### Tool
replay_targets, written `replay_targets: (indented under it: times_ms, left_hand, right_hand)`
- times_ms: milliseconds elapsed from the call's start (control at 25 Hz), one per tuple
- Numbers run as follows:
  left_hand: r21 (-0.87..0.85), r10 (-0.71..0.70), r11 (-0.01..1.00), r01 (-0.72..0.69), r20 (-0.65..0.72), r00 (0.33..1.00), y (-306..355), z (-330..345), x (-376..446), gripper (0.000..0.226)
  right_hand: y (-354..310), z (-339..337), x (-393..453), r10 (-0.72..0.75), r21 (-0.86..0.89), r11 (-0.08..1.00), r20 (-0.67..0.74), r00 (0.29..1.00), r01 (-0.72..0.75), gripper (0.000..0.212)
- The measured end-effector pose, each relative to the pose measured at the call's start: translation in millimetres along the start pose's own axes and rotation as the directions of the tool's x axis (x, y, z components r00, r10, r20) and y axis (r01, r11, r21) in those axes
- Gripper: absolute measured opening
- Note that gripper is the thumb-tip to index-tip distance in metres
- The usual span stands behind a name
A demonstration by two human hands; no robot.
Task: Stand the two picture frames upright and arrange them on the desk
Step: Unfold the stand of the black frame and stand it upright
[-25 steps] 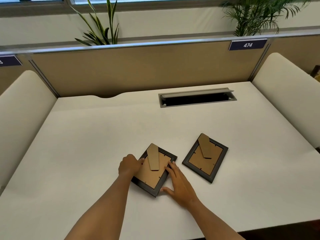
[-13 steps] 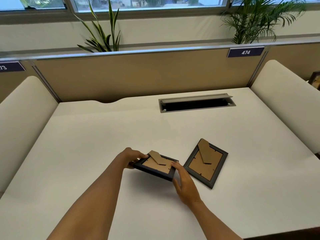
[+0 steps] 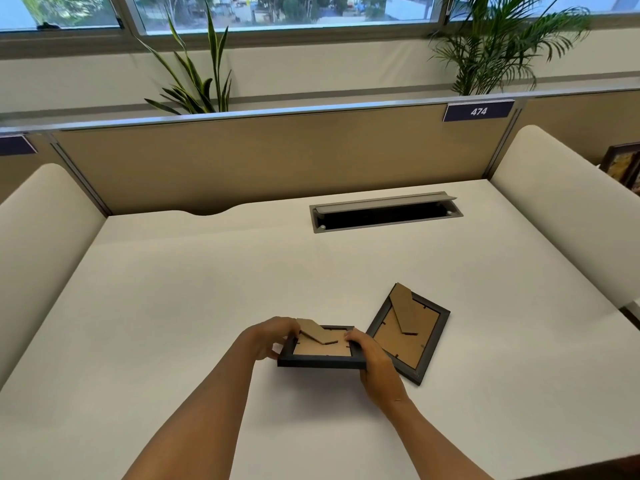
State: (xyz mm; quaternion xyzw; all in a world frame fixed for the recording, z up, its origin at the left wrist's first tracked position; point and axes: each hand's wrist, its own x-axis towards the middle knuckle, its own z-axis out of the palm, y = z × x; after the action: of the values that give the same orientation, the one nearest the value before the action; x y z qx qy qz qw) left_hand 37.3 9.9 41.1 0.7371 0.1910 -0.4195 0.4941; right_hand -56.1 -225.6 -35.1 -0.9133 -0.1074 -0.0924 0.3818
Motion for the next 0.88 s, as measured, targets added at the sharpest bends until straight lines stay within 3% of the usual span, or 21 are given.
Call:
replay_targets:
  times_ms: [240,560,880]
  left_hand:
    - [-0.134,0.208,0.966,-0.223,-0.116,0.971,8.8,-2.0,3.2,0.067]
    - [-0.451,0.307,0.836,-0.312,-0.087,0.948,11.1,11.0,3.2,0.062]
    - [-0.555,0.383,0.748,-0.365,-0.089,0.920,-0.1,15.5,-0.8,0.051]
  right_hand:
    - [-0.5,-5.5,12.1,0.009,0.000,1.000,0.017,1.000,-0.009,0.042]
    - [-3.2,-12.1,23.3,-0.001,-0.009,1.000,0.056,0.998,0.001,0.032]
    - [-4.5,-31.6,41.0,0.012,0.062,0.998,0.152,0.988,-0.022,0.021]
